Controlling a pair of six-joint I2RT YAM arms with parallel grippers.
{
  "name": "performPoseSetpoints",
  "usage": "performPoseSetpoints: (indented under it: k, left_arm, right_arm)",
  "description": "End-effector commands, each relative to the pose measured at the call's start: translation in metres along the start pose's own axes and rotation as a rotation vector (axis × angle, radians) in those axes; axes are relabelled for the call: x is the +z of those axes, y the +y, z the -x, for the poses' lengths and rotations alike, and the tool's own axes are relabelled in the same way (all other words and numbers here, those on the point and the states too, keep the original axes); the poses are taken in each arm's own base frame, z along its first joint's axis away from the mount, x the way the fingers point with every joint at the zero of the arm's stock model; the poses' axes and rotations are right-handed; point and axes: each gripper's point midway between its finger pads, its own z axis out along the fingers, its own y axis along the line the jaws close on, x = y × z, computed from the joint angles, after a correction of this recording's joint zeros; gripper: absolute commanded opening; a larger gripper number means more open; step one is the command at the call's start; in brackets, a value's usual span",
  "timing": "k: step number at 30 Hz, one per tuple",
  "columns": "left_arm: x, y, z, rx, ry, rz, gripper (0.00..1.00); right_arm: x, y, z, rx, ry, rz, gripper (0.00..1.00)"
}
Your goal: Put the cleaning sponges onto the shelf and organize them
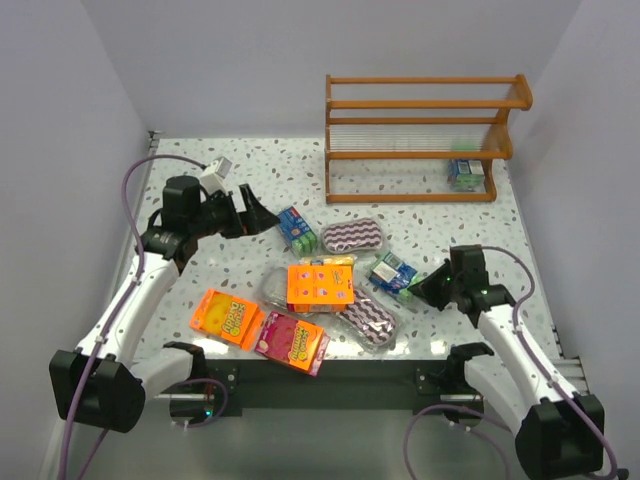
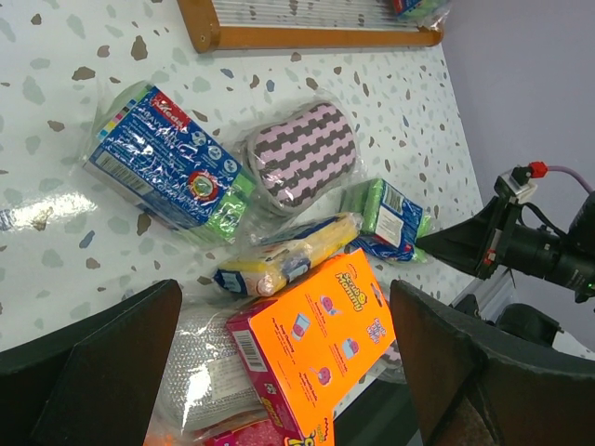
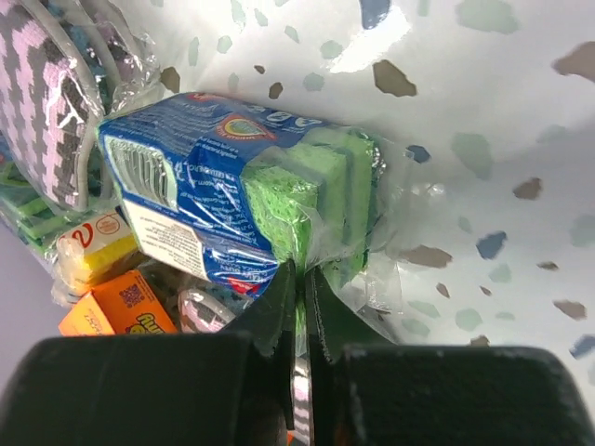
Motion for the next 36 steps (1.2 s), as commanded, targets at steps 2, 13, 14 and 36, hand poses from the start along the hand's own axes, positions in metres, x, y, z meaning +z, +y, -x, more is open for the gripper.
performPoseSetpoints:
  k: [2, 13, 14, 36]
  left_arm:
    - [-0.006, -0.009, 0.008, 0.021, -0.043, -0.021, 1.00]
    - [-0.003, -0.012, 0.014, 0.031, -0.051, -0.031, 1.00]
    - [-0.003, -0.012, 0.015, 0.033, -0.050, -0.032, 1.00]
    - [0.023, 0.003, 0.026, 0.045, -0.011, -0.003, 1.00]
  right_arm:
    - [-0.034, 0.012, 0.026, 0.039, -0.106, -0.016, 0.00]
    - [-0.047, 0.084, 0.125, 0.217, -0.255, 0.175, 0.00]
    - [-0.050, 0.096, 0.137, 0.212, -0.281, 0.206, 0.00]
    - [0.051, 0.177, 0.274, 0.461, -0.487, 0.403, 0.00]
